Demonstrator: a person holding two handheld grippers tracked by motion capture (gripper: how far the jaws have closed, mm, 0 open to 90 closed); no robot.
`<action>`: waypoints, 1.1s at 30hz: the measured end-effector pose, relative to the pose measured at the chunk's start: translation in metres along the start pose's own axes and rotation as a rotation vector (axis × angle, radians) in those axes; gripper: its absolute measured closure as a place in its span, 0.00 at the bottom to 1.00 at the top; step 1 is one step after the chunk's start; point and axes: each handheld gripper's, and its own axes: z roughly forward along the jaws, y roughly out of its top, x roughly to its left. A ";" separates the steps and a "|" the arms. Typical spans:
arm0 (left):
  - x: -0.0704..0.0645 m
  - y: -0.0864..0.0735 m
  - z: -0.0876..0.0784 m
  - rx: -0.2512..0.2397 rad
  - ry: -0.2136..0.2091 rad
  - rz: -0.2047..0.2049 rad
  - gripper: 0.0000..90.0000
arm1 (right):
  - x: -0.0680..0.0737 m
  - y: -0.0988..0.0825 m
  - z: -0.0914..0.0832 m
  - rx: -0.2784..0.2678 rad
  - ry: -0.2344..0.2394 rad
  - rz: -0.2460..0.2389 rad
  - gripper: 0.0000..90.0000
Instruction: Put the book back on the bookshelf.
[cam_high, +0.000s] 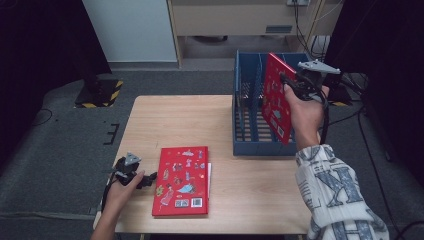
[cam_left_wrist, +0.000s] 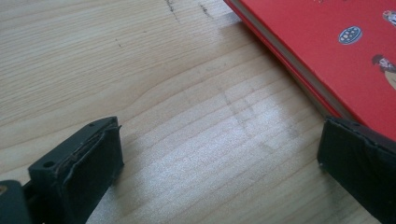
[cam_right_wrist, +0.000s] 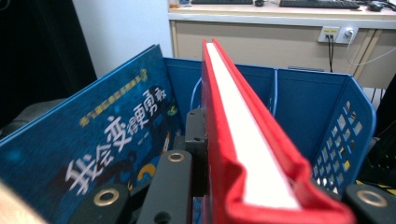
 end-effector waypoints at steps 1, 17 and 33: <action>0.000 0.000 0.000 0.000 0.000 0.000 0.00 | 0.000 0.001 0.003 -0.002 0.000 0.008 0.88; 0.000 0.001 0.001 -0.002 0.001 0.001 0.00 | 0.002 0.004 0.041 -0.014 -0.051 0.016 0.88; 0.000 0.001 0.001 -0.002 -0.001 0.002 0.00 | 0.008 -0.005 0.061 -0.026 -0.064 0.013 0.88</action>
